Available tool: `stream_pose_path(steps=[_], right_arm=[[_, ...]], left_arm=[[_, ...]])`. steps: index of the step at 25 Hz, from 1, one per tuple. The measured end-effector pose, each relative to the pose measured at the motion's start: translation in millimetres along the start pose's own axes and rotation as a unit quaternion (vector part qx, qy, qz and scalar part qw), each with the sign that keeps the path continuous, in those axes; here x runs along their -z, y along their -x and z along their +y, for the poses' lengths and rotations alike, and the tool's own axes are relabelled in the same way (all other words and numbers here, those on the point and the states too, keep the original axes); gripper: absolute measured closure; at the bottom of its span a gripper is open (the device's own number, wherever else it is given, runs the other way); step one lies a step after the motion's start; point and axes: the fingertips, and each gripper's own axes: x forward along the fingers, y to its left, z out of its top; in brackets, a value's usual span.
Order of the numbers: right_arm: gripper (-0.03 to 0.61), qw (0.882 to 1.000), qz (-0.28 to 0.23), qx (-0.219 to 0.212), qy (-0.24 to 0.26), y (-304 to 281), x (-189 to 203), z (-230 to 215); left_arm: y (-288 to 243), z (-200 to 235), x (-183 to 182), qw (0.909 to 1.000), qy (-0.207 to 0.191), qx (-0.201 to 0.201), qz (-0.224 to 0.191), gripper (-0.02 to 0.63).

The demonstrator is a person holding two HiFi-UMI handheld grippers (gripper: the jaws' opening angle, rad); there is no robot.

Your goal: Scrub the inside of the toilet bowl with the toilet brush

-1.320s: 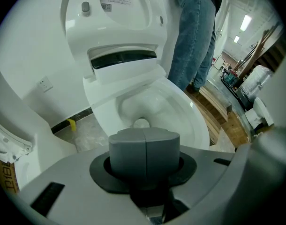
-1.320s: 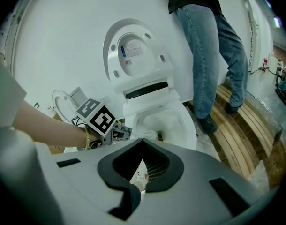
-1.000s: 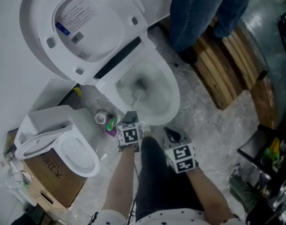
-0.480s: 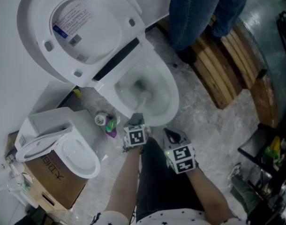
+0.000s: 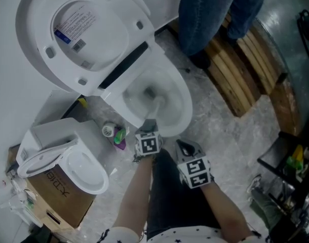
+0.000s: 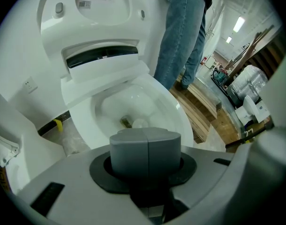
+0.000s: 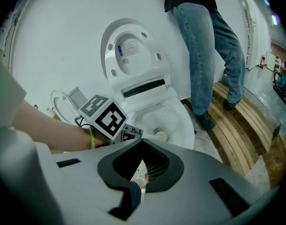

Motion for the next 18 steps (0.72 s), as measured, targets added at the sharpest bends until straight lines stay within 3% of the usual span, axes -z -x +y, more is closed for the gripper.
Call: stream_pose_path(steps=[18], right_arm=[[0.572,1.0,0.007,0.003,-0.01,-6.9,6.8,0.8]], left_arm=[[-16.3,9.9,-51.5,0.9995,-0.011,0.0,-0.029,0.462]])
